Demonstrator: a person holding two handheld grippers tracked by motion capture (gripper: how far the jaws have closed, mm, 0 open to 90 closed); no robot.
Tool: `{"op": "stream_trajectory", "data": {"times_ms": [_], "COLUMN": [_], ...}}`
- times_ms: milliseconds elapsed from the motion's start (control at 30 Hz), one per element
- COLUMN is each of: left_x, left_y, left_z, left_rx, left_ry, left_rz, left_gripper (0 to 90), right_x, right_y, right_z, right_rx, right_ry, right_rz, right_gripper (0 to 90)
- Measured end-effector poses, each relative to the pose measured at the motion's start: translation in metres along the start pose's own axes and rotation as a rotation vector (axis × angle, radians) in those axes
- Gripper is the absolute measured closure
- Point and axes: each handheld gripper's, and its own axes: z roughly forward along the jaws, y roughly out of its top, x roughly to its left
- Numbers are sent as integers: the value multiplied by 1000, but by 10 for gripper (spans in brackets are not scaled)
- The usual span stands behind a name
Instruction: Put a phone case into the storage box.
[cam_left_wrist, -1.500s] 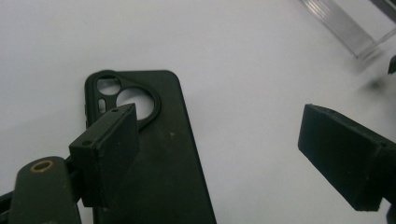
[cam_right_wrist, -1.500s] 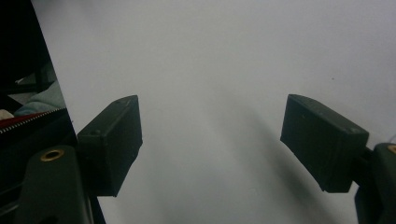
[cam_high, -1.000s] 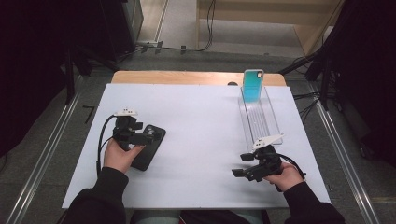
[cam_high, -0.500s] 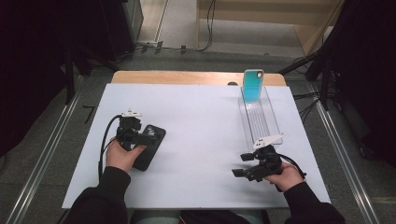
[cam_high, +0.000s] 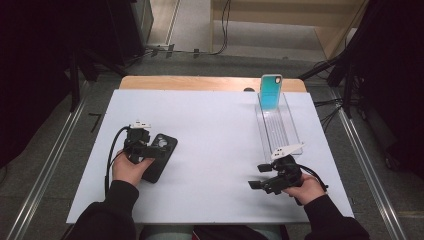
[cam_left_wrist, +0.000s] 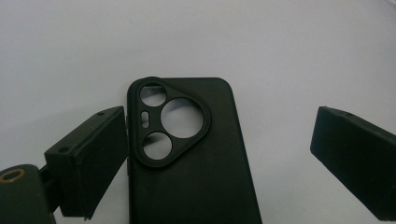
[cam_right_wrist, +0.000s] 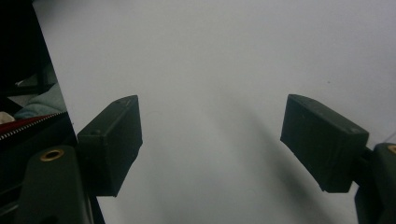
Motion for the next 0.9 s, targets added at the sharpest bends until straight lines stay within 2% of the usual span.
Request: {"op": "stream_trajectory", "data": {"times_ms": [267,633,767,900], "left_x": [2,1,2,3], "left_y": [-7,-14,-19,-22], "left_z": [4,11,16,18], "left_rx": [0,39,48,72], "left_ry": [-5,34,57,82], "left_rz": [-14,-6,-12,4], "left_gripper": [43,44,69,69], "right_x": [0,-1,-1,-1], "right_y": [0,2,2,3], "right_z": [1,2,3,3], "right_rx": [4,7,9,9], "right_ry": [-2,-3,-3,-2], "right_rz": [0,-8,-7,-14], "right_gripper": [189,189,189,189]}}
